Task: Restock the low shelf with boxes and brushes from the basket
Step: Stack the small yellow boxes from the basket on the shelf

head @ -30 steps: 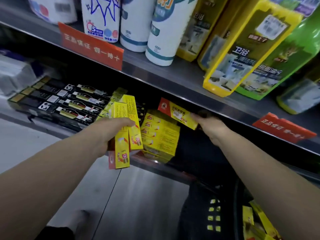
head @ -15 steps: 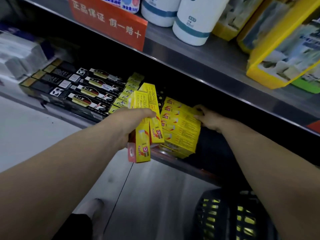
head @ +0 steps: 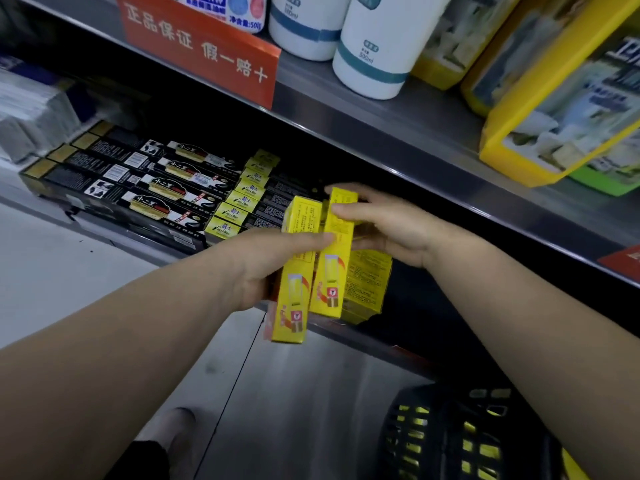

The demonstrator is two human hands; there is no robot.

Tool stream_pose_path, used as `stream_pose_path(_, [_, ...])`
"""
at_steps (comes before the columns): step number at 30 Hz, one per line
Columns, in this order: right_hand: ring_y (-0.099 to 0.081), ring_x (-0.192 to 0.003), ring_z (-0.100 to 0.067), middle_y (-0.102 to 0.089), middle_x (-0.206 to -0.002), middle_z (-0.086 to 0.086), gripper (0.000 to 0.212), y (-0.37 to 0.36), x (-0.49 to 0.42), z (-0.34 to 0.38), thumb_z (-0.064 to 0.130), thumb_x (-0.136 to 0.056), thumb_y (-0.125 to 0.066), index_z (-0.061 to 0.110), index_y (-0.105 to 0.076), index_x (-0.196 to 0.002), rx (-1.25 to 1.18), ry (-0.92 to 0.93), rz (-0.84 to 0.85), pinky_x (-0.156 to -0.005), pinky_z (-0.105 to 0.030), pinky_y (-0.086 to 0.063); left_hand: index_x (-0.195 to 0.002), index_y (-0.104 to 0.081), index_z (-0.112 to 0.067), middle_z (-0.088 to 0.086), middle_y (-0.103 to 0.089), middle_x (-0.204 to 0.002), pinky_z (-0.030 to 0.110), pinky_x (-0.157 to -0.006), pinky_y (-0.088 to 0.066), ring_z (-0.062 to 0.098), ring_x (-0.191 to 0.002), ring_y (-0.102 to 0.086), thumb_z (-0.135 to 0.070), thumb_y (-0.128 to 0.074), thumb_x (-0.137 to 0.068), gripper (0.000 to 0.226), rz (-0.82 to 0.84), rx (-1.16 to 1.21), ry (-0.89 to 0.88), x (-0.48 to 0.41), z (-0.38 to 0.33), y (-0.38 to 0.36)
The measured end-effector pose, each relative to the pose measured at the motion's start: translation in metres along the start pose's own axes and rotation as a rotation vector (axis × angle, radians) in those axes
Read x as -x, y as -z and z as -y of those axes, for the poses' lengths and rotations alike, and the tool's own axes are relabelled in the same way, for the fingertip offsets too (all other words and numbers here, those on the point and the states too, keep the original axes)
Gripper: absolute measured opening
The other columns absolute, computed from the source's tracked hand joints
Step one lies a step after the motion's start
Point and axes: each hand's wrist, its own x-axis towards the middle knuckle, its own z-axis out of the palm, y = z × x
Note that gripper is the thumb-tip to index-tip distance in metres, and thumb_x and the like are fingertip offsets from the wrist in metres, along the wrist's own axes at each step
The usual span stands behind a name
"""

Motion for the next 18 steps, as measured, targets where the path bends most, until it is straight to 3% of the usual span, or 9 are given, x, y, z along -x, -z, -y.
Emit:
stream_pose_path(2, [-0.059, -0.082, -0.009, -0.063, -0.092, 0.001, 0.011, 0.018, 0.0, -0.006, 0.029, -0.088, -0.059, 0.025, -0.06, -0.098, -0.072, -0.03, -0.148, -0.071, -0.02, -0.053, -0.088, -0.065, -0.015, 0.0, -0.072, -0.062, 0.026, -0.043, -0.051, 0.015, -0.052, -0.068, -0.036, -0.072, -0.076, 0.026, -0.088, 0.056, -0.03, -0.001, 0.0, 0.0])
stream_pose_path(4, [-0.054, -0.073, -0.008, -0.059, -0.085, 0.002, 0.005, 0.04, -0.002, -0.017, 0.03, -0.089, -0.058, 0.027, -0.057, -0.086, -0.202, -0.048, -0.414, -0.051, -0.015, -0.049, -0.091, -0.061, -0.013, 0.003, -0.068, -0.062, 0.028, -0.049, -0.051, 0.019, -0.055, -0.065, -0.043, -0.072, -0.075, 0.035, -0.211, 0.084, -0.036, -0.005, -0.001, 0.003])
stream_pose_path(6, [-0.054, -0.072, -0.008, -0.058, -0.086, 0.003, 0.007, 0.061, -0.006, -0.03, 0.032, -0.093, -0.053, 0.027, -0.055, -0.088, -0.211, -0.072, -0.607, -0.048, -0.017, -0.047, -0.097, -0.056, -0.012, 0.007, -0.063, -0.071, 0.032, -0.058, -0.051, 0.023, -0.062, -0.062, -0.044, -0.07, -0.077, 0.04, -0.29, 0.108, -0.023, -0.006, -0.001, 0.005])
stream_pose_path(8, [-0.055, -0.075, -0.009, -0.059, -0.093, 0.001, 0.014, 0.076, -0.011, -0.043, 0.034, -0.094, -0.051, 0.023, -0.057, -0.101, -0.185, -0.077, -0.697, -0.054, -0.019, -0.048, -0.094, -0.054, -0.013, 0.007, -0.058, -0.07, 0.032, -0.061, -0.051, 0.024, -0.059, -0.059, -0.041, -0.067, -0.08, 0.035, -0.315, 0.127, -0.019, -0.006, -0.001, 0.005])
stream_pose_path(12, [-0.056, -0.081, -0.01, -0.057, -0.108, -0.004, 0.036, 0.084, -0.028, -0.052, 0.035, -0.095, -0.049, 0.015, -0.052, -0.124, -0.117, -0.044, -0.737, -0.064, -0.022, -0.05, -0.099, -0.053, -0.011, 0.009, -0.058, -0.076, 0.034, -0.065, -0.051, 0.025, -0.063, -0.059, -0.039, -0.065, -0.082, 0.035, -0.322, 0.136, -0.016, -0.007, -0.002, 0.002])
stream_pose_path(15, [-0.056, -0.086, -0.012, -0.056, -0.103, -0.003, 0.017, 0.075, -0.044, -0.054, 0.034, -0.095, -0.05, 0.021, -0.054, -0.105, -0.059, -0.059, -0.668, -0.067, -0.022, -0.047, -0.082, -0.05, -0.012, 0.008, -0.056, -0.068, 0.033, -0.065, -0.051, 0.024, -0.058, -0.057, -0.036, -0.062, -0.085, 0.026, -0.33, 0.155, -0.028, -0.008, -0.005, -0.001])
stream_pose_path(16, [-0.055, -0.08, -0.01, -0.057, -0.096, -0.001, 0.008, 0.07, -0.049, -0.056, 0.031, -0.095, -0.051, 0.023, -0.053, -0.093, -0.04, -0.06, -0.637, -0.065, -0.021, -0.046, -0.079, -0.048, -0.013, 0.007, -0.055, -0.065, 0.035, -0.071, -0.052, 0.024, -0.058, -0.057, -0.036, -0.062, -0.085, 0.027, -0.331, 0.162, -0.029, -0.009, -0.005, -0.001])
stream_pose_path(18, [-0.051, -0.07, -0.007, -0.056, -0.089, -0.001, 0.012, 0.066, -0.06, -0.062, 0.025, -0.095, -0.052, 0.021, -0.05, -0.084, 0.024, -0.054, -0.608, -0.06, -0.018, -0.042, -0.078, -0.047, -0.013, 0.008, -0.056, -0.068, 0.042, -0.086, -0.051, 0.027, -0.067, -0.06, -0.038, -0.062, -0.085, 0.029, -0.343, 0.173, -0.033, -0.01, -0.006, 0.0])
